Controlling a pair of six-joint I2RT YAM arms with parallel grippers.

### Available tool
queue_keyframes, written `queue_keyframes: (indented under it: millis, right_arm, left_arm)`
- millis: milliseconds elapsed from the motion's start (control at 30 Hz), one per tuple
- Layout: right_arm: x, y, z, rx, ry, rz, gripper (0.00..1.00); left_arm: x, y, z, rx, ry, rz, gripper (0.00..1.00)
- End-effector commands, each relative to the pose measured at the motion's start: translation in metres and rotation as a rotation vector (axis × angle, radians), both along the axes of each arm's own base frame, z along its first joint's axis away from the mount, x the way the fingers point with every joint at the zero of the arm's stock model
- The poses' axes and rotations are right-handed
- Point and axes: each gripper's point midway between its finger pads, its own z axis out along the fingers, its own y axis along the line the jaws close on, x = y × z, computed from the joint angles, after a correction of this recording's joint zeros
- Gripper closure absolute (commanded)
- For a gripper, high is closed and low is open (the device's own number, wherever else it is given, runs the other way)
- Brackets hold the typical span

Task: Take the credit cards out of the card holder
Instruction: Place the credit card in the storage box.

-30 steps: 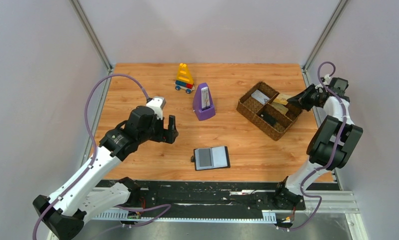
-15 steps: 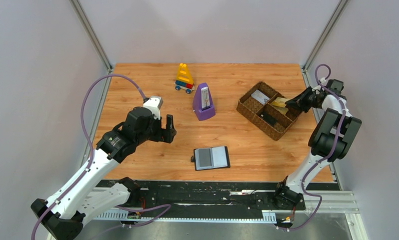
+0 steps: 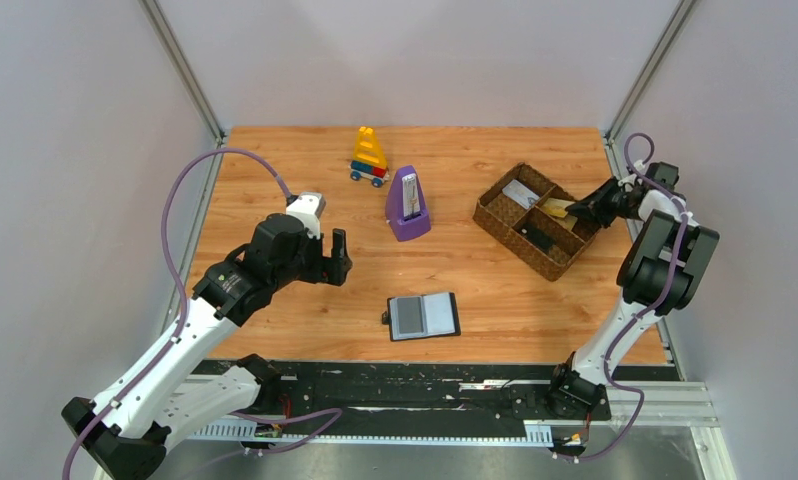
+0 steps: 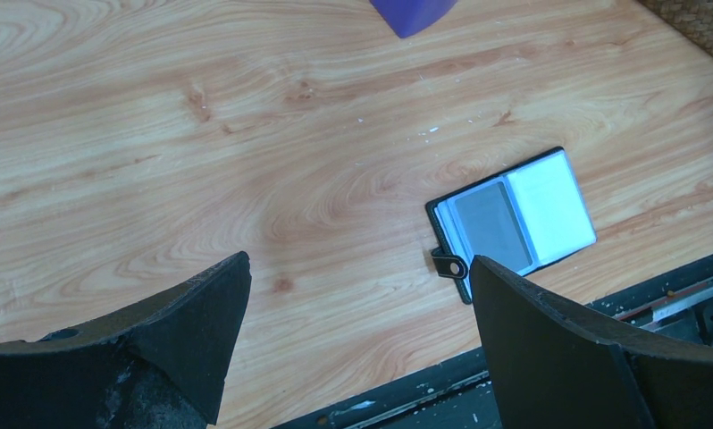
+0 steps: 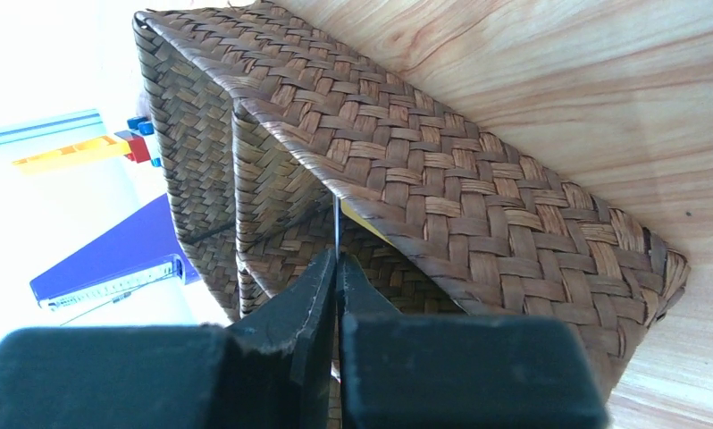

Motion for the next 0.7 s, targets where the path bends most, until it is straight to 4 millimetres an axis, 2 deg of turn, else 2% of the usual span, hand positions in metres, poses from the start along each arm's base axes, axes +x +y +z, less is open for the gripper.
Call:
queue_keyframes:
  millis: [0, 400, 667]
  right_arm:
    - [0.016, -0.004, 0.010, -0.017, -0.059, 0.002, 0.94]
    - [0.019, -0.013, 0.002, -0.053, -0.030, -0.038, 0.74]
    - [0.024, -0.017, 0.000, -0.068, -0.013, -0.055, 0.71]
  left_arm:
    - [0.006, -0.001, 0.019, -0.014, -0.061, 0.005, 0.00]
    - [0.007, -0.002, 0.020, -0.017, -0.061, 0.001, 0.00]
    - [0.006, -0.001, 0.020, -0.023, -0.058, 0.007, 0.00]
